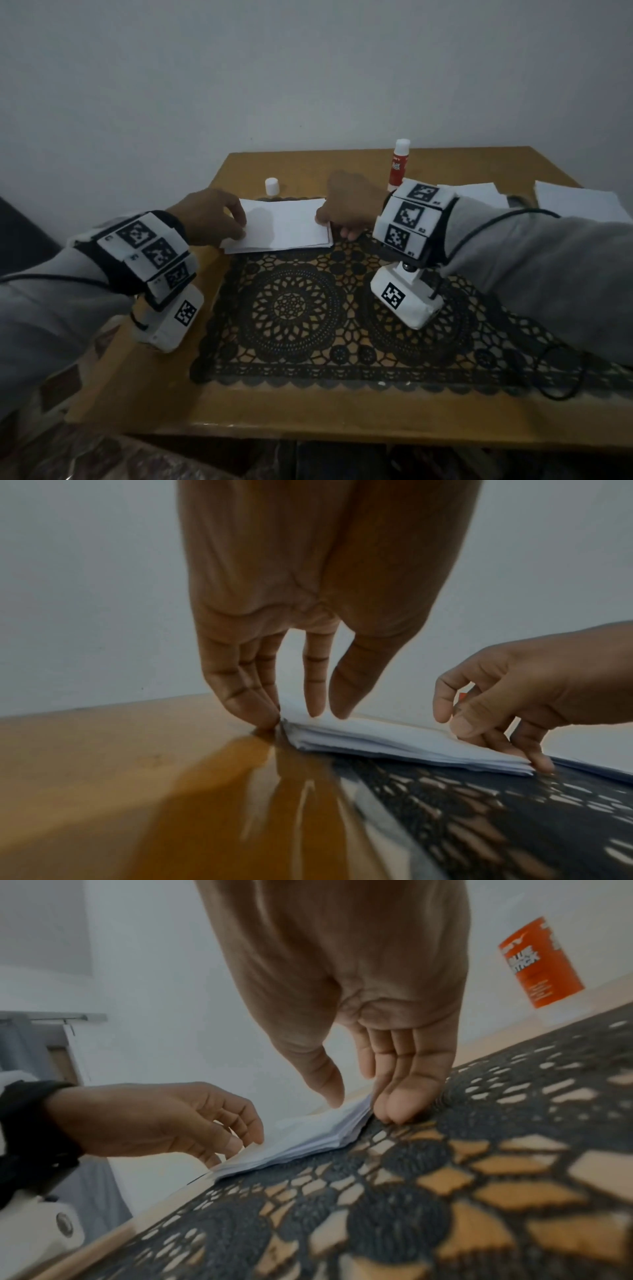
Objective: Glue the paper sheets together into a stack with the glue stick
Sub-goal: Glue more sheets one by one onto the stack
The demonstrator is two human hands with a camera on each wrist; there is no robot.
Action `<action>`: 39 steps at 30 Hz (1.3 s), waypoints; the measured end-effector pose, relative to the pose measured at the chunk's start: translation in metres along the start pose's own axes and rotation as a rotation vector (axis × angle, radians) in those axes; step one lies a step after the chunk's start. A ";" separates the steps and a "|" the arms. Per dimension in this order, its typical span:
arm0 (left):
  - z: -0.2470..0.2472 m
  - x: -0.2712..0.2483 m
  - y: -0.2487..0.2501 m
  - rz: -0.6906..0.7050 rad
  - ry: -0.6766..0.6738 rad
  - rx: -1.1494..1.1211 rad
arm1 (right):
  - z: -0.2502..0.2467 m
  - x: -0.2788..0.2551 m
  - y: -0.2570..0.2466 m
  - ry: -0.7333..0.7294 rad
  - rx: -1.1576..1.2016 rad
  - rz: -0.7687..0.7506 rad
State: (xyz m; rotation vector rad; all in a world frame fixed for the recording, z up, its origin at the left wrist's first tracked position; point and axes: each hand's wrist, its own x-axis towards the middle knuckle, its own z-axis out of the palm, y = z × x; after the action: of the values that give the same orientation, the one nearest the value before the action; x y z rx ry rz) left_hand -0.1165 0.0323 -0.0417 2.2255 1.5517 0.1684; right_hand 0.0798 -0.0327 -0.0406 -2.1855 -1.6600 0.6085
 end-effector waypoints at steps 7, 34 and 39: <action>-0.004 -0.014 0.008 0.036 0.015 0.121 | -0.025 -0.022 0.016 0.065 -0.026 -0.095; 0.109 -0.022 0.227 0.829 -0.135 0.493 | -0.087 -0.063 0.181 0.459 -0.268 0.028; 0.112 -0.019 0.234 0.784 -0.144 0.536 | -0.088 -0.064 0.182 0.447 -0.230 0.015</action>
State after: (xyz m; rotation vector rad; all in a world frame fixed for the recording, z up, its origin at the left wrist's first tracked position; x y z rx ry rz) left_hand 0.1173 -0.0824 -0.0457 3.0829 0.6124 -0.2089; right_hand 0.2603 -0.1431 -0.0477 -2.2740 -1.5280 -0.0780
